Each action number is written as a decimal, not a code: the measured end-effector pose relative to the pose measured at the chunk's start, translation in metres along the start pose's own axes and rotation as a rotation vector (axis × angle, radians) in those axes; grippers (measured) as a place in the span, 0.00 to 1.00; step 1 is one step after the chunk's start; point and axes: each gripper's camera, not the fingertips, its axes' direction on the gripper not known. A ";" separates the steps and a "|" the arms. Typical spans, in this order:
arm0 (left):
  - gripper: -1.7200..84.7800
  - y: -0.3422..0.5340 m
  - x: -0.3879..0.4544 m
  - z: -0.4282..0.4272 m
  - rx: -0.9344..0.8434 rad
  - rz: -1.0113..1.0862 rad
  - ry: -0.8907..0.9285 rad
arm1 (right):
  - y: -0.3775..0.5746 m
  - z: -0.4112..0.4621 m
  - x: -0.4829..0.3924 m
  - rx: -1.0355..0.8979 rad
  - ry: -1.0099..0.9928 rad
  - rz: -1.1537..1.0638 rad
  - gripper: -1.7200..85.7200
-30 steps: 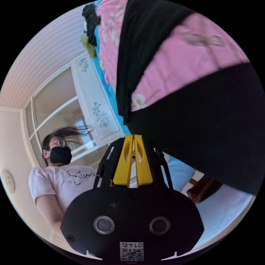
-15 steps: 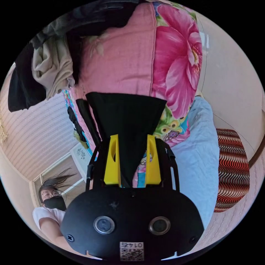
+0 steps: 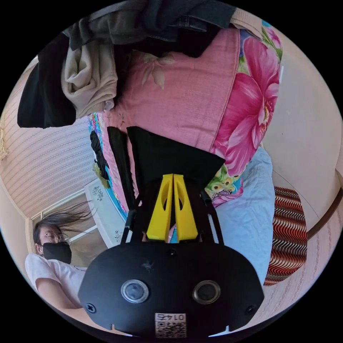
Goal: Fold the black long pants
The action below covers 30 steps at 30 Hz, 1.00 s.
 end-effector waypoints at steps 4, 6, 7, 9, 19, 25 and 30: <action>0.01 0.006 -0.005 -0.008 0.014 0.026 0.025 | -0.015 -0.019 0.004 -0.033 -0.001 0.002 0.03; 0.02 0.010 -0.011 -0.009 0.033 -0.003 0.088 | -0.024 -0.032 0.006 -0.062 0.144 -0.025 0.06; 0.02 0.011 -0.012 -0.007 0.038 -0.015 0.112 | -0.027 -0.034 0.010 -0.061 0.176 -0.009 0.07; 0.05 0.011 -0.011 -0.002 0.036 -0.017 0.116 | -0.035 -0.034 0.039 -0.057 0.172 0.126 0.15; 0.01 0.029 -0.021 -0.001 0.075 -0.049 0.157 | -0.070 -0.057 0.030 -0.030 0.066 0.031 0.03; 0.01 0.045 -0.037 -0.031 0.112 0.011 0.316 | -0.103 -0.068 -0.065 -0.086 0.278 -0.237 0.02; 0.01 0.053 -0.043 -0.056 0.162 0.107 0.404 | -0.125 -0.028 -0.191 -0.167 0.571 -0.645 0.02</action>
